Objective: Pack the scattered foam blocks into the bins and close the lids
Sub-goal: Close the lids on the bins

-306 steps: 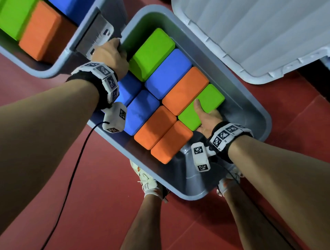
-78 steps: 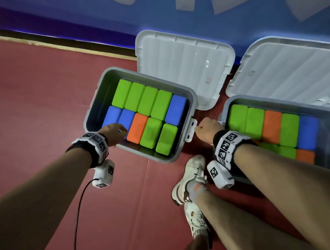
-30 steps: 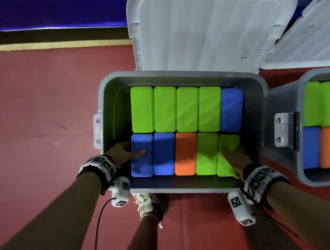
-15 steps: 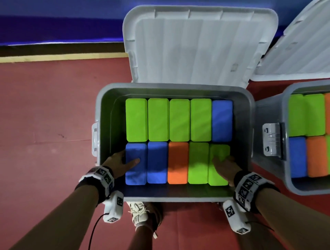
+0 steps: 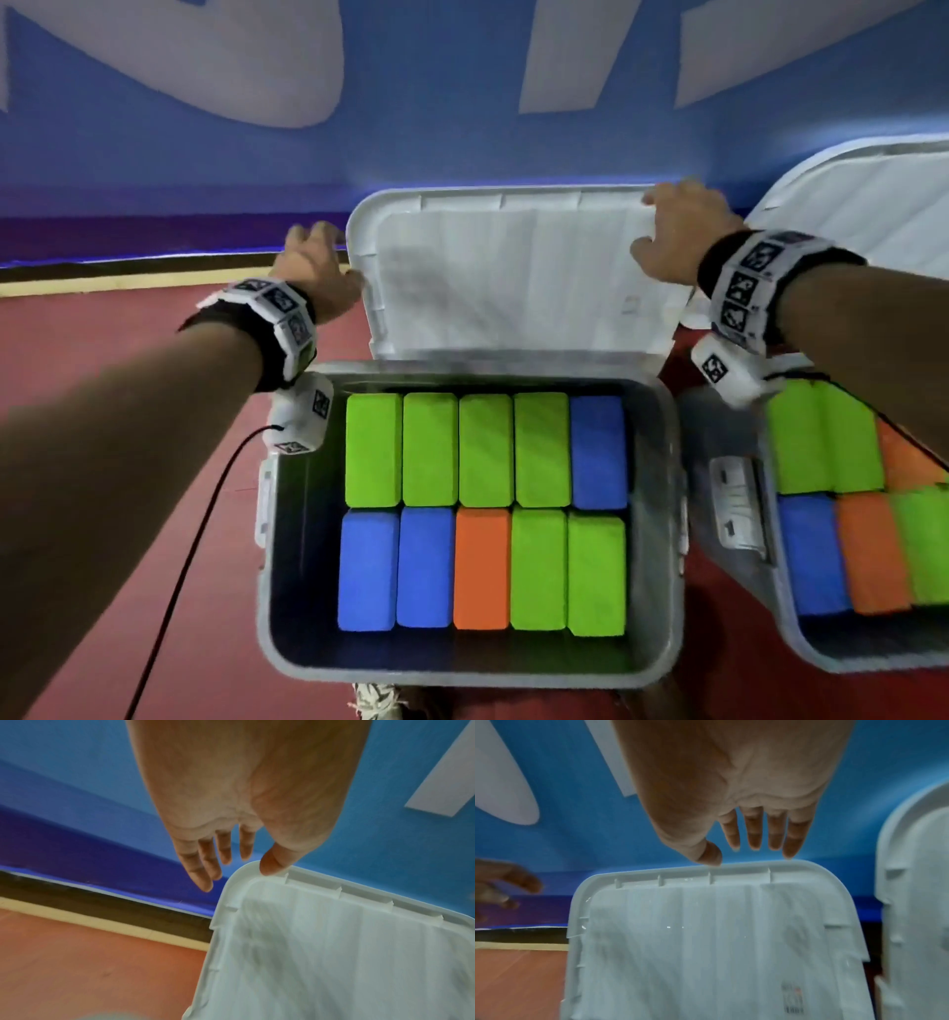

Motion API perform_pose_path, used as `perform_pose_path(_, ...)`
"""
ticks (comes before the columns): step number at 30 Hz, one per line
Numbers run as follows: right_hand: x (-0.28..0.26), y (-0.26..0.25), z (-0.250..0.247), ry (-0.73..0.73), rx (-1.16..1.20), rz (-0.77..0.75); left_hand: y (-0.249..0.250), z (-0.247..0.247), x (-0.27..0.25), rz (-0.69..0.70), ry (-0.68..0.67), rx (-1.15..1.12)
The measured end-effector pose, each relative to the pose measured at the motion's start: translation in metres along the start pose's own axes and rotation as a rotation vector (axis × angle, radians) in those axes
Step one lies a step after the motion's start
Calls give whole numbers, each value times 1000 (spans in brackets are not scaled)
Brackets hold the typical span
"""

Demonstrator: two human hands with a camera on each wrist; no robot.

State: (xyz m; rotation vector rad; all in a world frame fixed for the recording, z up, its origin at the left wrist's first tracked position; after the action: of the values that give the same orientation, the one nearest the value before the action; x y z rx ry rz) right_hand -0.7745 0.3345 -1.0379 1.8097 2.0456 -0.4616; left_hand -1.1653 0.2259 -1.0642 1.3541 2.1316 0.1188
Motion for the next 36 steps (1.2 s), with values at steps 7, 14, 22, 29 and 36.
perform_pose_path(7, 45, -7, 25, -86, -136, -57, 58, 38, 39, -14, -106, 290)
perform_pose_path(14, 60, 5, 12, 76, -297, -33, 75, 18, 56, 4, 68, 412)
perform_pose_path(22, 20, 13, 44, -113, -366, -97, 57, 32, 17, 103, -89, 667)
perform_pose_path(29, -35, -17, 8, -26, -51, -198, 43, 30, -21, 172, -384, 567)
perform_pose_path(36, -186, -69, -30, 98, -104, -235, 1, -56, -123, 262, -296, 520)
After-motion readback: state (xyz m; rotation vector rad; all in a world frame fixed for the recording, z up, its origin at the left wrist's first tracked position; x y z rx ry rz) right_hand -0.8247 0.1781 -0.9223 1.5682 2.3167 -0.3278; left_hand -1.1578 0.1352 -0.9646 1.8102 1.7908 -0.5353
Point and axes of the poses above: each hand's wrist, its own x-axis towards the middle knuckle, its own z-axis out of the palm, y = z × x, the point moved 8 cm from there along x, towards the middle knuckle, and after that the axes turned 4 degrees about -x, right-handed, at the moved point
